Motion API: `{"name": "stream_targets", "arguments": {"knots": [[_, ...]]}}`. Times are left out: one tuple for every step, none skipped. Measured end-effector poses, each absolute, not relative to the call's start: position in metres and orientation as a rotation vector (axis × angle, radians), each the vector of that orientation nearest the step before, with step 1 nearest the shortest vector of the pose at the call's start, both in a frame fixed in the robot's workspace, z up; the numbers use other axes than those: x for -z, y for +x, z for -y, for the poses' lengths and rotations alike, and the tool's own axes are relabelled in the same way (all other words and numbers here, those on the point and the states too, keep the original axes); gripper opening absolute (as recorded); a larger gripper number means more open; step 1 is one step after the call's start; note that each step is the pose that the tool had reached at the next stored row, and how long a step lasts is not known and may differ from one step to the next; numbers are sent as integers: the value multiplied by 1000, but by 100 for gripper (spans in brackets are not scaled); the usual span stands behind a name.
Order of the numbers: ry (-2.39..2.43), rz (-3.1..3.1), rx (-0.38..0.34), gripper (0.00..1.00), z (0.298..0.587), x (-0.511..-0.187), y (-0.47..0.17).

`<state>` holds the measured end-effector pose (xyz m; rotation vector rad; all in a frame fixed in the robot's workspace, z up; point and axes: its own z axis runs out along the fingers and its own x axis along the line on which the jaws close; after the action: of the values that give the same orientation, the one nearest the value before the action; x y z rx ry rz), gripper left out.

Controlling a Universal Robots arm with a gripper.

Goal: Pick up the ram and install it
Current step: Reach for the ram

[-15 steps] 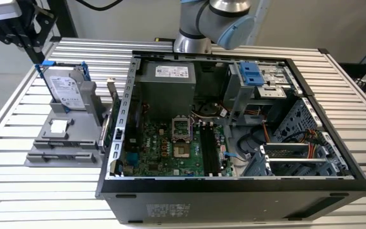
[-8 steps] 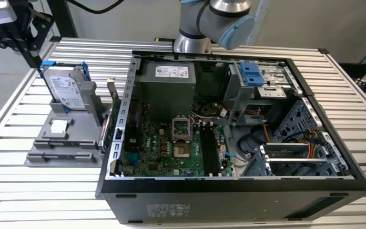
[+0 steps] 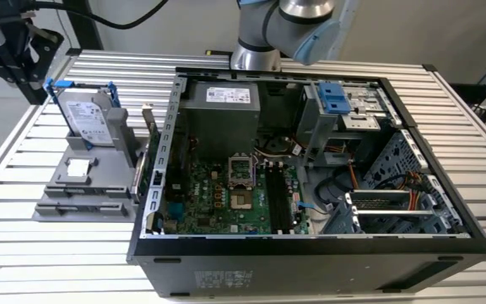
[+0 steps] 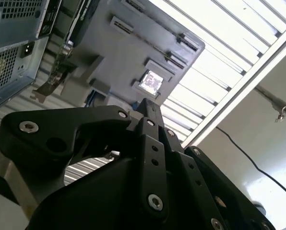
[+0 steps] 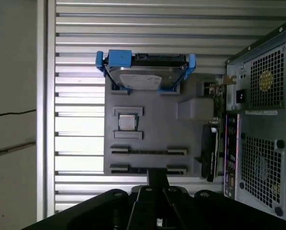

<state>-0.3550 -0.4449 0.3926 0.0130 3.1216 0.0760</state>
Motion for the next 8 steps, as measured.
{"name": "stream_targets", "arguments": {"knots": [[16,-3122,-76,0,448,-393,-355],[20,-3121,-76,0,450,-393,-355],[23,-3121,-76,0,453,-393,-355],[27,-3121,-76,0,456,-393,-355],[31,-3121,-76,0,458,-393,-355],[35,-3121,-76,0,461,-393,-355],[38,-3121,-76,0,463,-393,-355],[41,-3121,-76,0,465,-393,-355]]}}
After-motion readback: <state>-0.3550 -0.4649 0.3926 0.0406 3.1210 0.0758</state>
